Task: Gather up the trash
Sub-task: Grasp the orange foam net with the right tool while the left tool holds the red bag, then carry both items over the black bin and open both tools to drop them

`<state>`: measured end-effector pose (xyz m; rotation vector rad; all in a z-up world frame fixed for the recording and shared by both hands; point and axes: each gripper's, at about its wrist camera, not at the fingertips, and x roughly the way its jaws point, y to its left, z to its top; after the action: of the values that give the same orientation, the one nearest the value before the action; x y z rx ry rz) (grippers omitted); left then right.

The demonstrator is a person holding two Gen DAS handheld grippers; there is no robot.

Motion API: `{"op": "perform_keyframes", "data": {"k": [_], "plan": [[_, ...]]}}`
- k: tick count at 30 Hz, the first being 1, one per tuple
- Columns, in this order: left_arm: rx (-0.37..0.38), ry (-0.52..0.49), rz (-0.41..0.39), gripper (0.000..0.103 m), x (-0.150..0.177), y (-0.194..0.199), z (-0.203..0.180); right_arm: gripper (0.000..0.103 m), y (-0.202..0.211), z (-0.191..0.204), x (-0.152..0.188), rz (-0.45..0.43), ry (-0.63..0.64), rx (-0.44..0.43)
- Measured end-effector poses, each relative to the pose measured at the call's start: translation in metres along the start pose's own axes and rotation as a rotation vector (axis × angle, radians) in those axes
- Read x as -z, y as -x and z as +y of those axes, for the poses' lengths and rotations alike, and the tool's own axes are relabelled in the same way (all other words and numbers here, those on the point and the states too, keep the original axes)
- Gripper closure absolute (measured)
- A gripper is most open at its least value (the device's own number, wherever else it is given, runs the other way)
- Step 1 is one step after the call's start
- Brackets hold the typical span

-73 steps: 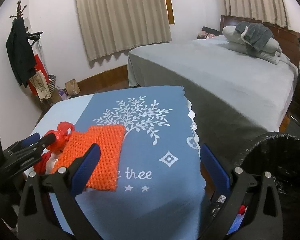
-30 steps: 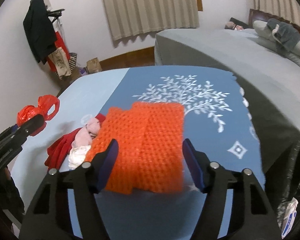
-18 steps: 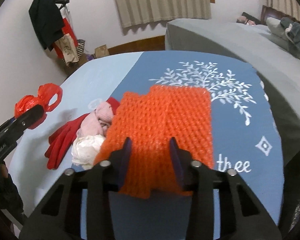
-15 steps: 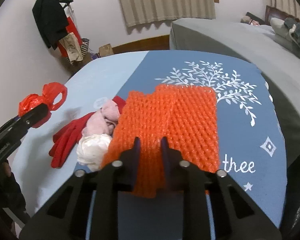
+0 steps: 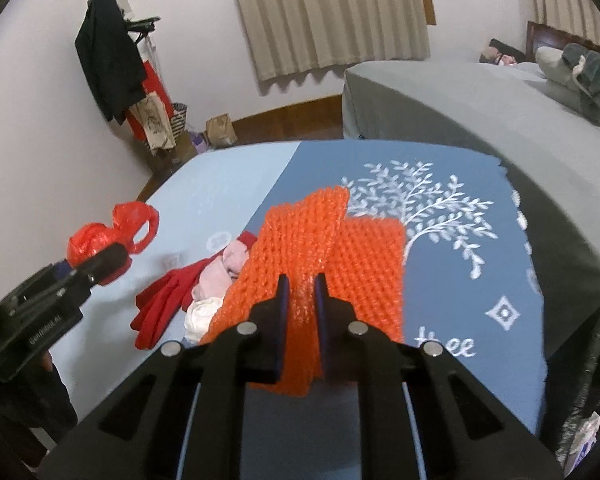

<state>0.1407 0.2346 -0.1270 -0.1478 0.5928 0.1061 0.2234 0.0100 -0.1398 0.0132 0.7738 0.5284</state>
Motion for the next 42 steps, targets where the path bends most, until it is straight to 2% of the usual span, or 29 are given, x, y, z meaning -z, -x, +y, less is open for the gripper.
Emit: {"op": "perform_keyframes", "data": {"k": [20, 42], "plan": [[0.099, -0.053, -0.044, 0.062, -0.014, 0.027, -0.062, 0.091, 0.069, -0.04, 0.001, -0.091, -0.058, 0.071], [0.278, -0.132, -0.072, 0.062, -0.016, 0.06, -0.177, 0.091, 0.175, -0.115, 0.037, -0.197, -0.148, 0.223]]}}
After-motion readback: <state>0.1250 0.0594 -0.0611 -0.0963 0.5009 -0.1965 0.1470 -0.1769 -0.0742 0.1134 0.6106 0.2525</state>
